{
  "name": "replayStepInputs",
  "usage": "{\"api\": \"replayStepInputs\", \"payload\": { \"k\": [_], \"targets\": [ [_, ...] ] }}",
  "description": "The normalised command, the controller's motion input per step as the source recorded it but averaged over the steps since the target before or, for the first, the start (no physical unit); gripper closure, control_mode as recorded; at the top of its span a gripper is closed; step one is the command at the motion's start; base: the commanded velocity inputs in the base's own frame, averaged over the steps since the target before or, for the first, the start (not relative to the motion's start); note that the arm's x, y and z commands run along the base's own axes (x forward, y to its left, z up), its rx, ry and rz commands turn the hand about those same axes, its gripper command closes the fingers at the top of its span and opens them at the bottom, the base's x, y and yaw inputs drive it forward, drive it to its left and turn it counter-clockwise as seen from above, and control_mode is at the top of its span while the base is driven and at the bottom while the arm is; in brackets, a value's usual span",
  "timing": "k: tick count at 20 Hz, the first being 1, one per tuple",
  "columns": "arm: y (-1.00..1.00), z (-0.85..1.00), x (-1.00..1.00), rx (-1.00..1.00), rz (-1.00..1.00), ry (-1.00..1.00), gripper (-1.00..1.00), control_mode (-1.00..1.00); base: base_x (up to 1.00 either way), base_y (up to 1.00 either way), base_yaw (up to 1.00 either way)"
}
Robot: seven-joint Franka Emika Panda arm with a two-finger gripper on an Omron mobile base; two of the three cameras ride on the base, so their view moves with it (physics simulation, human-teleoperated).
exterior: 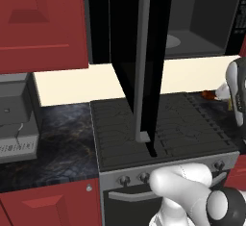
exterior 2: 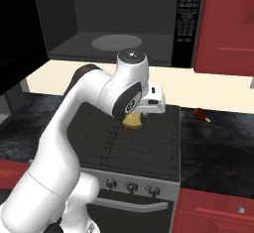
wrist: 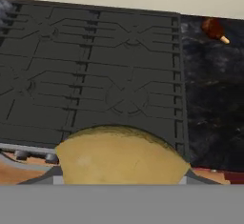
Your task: Place the sponge inside the microwave to prepare for sanitizing.
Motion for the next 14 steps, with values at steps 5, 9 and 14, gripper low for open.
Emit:
{"api": "replayStepInputs", "payload": {
  "k": [5,9,14],
  "targets": [
    [0.39,0.29,0.33,-0.06,-0.17,-0.02,1.00,-1.00,0.00,0.00,0.00],
    [0.33,0.34,0.34,-0.04,-0.18,-0.05,1.00,-1.00,0.00,0.00,0.00],
    [0.23,0.37,0.37,-0.05,-0.19,-0.02,1.00,-1.00,0.00,0.00,0.00]
  ]
}}
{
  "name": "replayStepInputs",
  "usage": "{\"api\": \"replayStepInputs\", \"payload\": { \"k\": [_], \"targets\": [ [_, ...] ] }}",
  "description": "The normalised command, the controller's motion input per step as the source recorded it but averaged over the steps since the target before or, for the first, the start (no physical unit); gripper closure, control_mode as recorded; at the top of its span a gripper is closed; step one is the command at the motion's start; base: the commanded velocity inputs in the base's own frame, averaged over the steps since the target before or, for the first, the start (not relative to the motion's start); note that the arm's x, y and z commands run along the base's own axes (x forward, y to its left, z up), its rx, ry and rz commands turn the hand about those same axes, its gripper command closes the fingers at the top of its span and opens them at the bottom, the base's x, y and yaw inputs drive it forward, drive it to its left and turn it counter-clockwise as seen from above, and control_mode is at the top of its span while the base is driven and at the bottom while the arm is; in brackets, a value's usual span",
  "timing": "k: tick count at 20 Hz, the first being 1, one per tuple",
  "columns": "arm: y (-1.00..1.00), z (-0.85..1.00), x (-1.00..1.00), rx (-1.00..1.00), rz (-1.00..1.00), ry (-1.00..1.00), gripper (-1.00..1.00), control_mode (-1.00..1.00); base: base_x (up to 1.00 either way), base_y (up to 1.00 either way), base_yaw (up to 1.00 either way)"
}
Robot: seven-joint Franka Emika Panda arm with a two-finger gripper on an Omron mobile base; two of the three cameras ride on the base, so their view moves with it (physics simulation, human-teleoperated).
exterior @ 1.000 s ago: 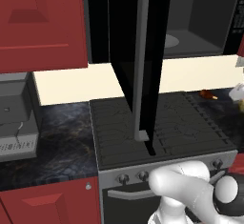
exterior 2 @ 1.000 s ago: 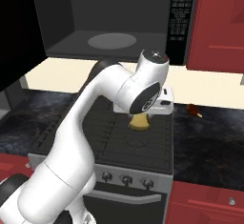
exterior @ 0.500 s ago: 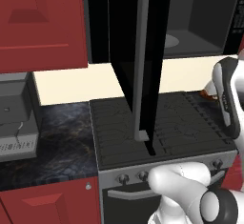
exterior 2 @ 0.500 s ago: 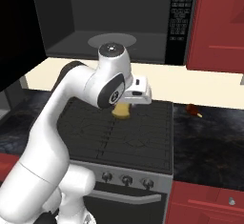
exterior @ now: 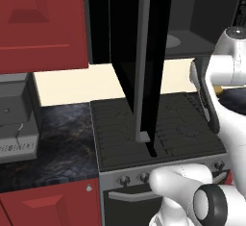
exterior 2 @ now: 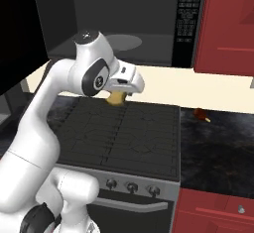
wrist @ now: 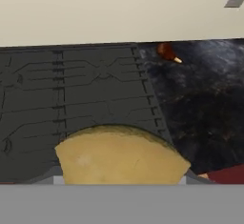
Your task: Place the sponge inside the microwave to prepare for sanitizing.
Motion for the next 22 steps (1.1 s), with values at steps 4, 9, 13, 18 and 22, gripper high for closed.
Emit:
{"api": "replayStepInputs", "payload": {
  "k": [4,9,13,18,22],
  "targets": [
    [0.19,0.44,0.34,0.00,-0.18,-0.04,1.00,-1.00,0.00,0.00,0.00],
    [0.10,0.54,0.23,0.06,-0.06,0.00,1.00,-1.00,0.00,0.00,0.00],
    [0.10,0.48,0.13,0.15,0.00,-0.03,1.00,-1.00,0.00,0.00,0.00],
    [0.10,0.30,0.01,0.14,0.03,-0.16,1.00,-1.00,0.00,0.00,0.00],
    [0.09,0.14,0.11,0.07,0.03,-0.23,1.00,-1.00,0.00,0.00,0.00]
  ]
}}
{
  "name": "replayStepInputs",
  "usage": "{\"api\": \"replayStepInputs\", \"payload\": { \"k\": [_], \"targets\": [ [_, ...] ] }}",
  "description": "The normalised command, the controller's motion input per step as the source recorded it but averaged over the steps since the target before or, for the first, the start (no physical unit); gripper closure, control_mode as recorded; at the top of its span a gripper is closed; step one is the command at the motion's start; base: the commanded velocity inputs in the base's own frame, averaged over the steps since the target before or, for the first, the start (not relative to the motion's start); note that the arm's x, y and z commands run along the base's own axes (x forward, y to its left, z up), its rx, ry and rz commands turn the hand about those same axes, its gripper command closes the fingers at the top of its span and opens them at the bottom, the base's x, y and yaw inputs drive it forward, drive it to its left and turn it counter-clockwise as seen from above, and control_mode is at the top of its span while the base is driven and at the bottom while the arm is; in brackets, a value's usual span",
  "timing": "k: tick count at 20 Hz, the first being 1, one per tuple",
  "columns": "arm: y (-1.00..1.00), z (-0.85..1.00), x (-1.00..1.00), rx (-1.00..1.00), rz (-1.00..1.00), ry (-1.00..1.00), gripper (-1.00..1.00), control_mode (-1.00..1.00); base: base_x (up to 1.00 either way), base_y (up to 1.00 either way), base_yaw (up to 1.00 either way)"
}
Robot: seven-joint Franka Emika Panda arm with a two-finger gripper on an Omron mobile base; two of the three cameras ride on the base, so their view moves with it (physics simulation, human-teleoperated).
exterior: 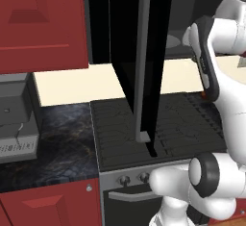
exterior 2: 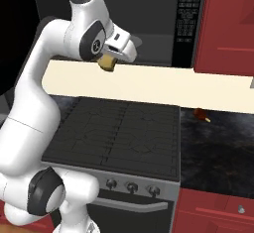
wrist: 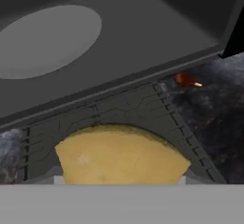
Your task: Place the sponge inside the microwave to prepare for sanitizing.
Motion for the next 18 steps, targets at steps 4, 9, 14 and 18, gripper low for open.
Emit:
{"api": "replayStepInputs", "payload": {
  "k": [4,9,14,18],
  "targets": [
    [0.10,0.17,0.24,0.06,0.01,-0.19,1.00,-1.00,0.00,0.00,0.00],
    [0.12,0.15,0.28,0.05,0.00,-0.16,1.00,-1.00,0.00,0.00,0.00],
    [0.06,0.18,0.34,0.04,0.00,-0.18,1.00,-1.00,0.00,0.00,0.00],
    [0.02,0.17,0.40,0.05,0.01,-0.20,1.00,-1.00,0.00,0.00,0.00]
  ]
}}
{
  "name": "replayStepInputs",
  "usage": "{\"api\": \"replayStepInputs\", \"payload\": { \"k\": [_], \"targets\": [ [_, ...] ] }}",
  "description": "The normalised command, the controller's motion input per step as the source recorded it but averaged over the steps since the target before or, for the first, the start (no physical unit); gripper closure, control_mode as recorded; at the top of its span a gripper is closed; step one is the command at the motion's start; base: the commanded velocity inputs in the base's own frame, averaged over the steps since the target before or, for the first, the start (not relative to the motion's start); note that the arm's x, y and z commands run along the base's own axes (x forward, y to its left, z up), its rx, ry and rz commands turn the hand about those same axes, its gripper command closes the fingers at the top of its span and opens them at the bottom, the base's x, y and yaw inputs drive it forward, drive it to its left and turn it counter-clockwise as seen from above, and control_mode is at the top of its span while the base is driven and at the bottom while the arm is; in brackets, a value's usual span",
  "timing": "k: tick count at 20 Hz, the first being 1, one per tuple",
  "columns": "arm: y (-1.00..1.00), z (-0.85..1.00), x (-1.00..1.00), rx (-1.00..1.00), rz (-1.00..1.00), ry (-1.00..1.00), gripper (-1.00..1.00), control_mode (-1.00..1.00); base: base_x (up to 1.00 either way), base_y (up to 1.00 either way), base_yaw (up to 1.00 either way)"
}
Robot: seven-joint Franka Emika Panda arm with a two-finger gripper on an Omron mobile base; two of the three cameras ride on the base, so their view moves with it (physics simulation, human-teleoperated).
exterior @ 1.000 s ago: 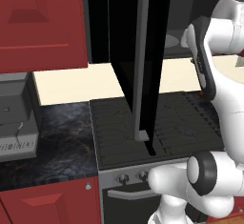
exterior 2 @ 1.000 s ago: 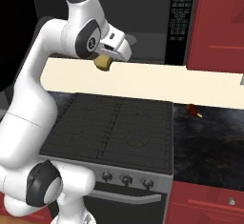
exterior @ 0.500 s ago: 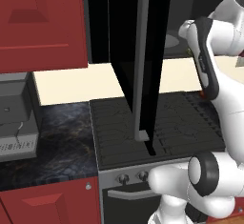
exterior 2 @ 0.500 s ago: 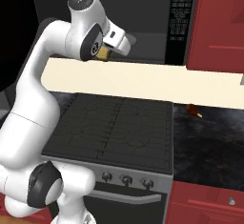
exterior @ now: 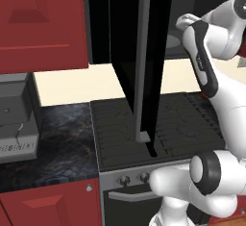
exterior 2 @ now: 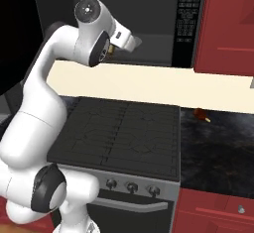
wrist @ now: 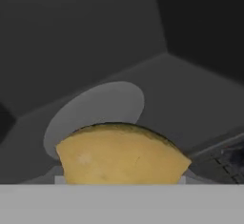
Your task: Place the sponge inside the microwave to prepare for sanitizing.
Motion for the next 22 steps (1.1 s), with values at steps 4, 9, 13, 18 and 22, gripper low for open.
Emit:
{"api": "replayStepInputs", "payload": {
  "k": [4,9,13,18,22],
  "targets": [
    [0.03,0.05,0.44,0.06,0.03,-0.21,1.00,-1.00,0.00,0.00,0.00],
    [0.11,0.01,0.45,0.03,0.03,-0.07,1.00,-1.00,0.00,0.00,0.00],
    [0.21,0.00,0.34,0.00,0.07,0.03,1.00,-1.00,0.00,0.00,0.00],
    [0.17,0.00,0.35,0.00,0.09,0.04,1.00,-1.00,0.00,0.00,0.00],
    [0.12,-0.01,0.34,0.00,0.10,0.02,1.00,-1.00,0.00,0.00,0.00]
  ]
}}
